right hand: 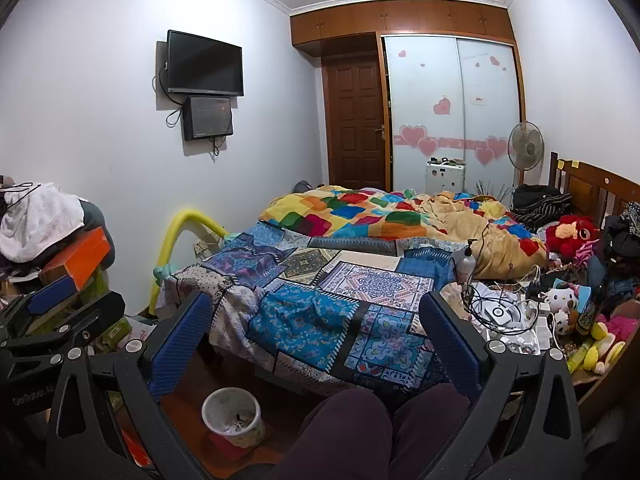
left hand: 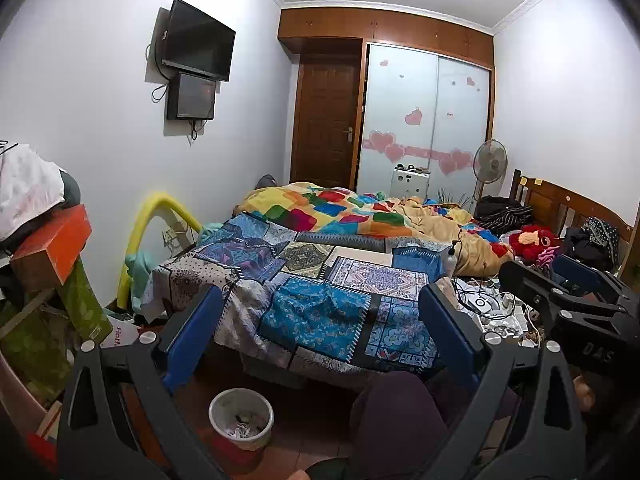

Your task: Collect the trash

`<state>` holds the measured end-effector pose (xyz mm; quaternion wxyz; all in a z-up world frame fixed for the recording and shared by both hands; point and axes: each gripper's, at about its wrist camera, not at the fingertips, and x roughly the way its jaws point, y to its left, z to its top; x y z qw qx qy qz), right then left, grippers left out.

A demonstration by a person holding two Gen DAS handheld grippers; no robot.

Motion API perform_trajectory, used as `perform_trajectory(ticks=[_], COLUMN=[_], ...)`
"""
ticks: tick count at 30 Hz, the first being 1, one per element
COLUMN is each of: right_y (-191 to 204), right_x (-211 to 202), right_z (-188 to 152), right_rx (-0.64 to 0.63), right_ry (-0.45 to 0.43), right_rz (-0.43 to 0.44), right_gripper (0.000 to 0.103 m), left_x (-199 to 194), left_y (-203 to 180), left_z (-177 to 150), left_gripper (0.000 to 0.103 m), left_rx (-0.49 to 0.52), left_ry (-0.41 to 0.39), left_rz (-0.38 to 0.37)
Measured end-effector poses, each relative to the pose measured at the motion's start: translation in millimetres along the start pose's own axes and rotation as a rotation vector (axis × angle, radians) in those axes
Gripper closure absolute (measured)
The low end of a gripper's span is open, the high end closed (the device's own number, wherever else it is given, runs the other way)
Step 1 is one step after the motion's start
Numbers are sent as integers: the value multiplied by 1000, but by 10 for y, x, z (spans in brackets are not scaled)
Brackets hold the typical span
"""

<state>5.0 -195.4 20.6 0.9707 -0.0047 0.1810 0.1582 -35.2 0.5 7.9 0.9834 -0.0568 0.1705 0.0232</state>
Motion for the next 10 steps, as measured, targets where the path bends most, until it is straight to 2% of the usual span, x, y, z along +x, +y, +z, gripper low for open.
perform_trajectory(ticks=[10], right_y=[3], right_x=[1], right_z=[-10], right_rx=[4], right_ry=[2], right_rz=[0], right_gripper=[0], left_x=[1], left_y=[14], left_z=[17], left_gripper=[4], left_rx=[4], left_ry=[-6], left_rz=[-11])
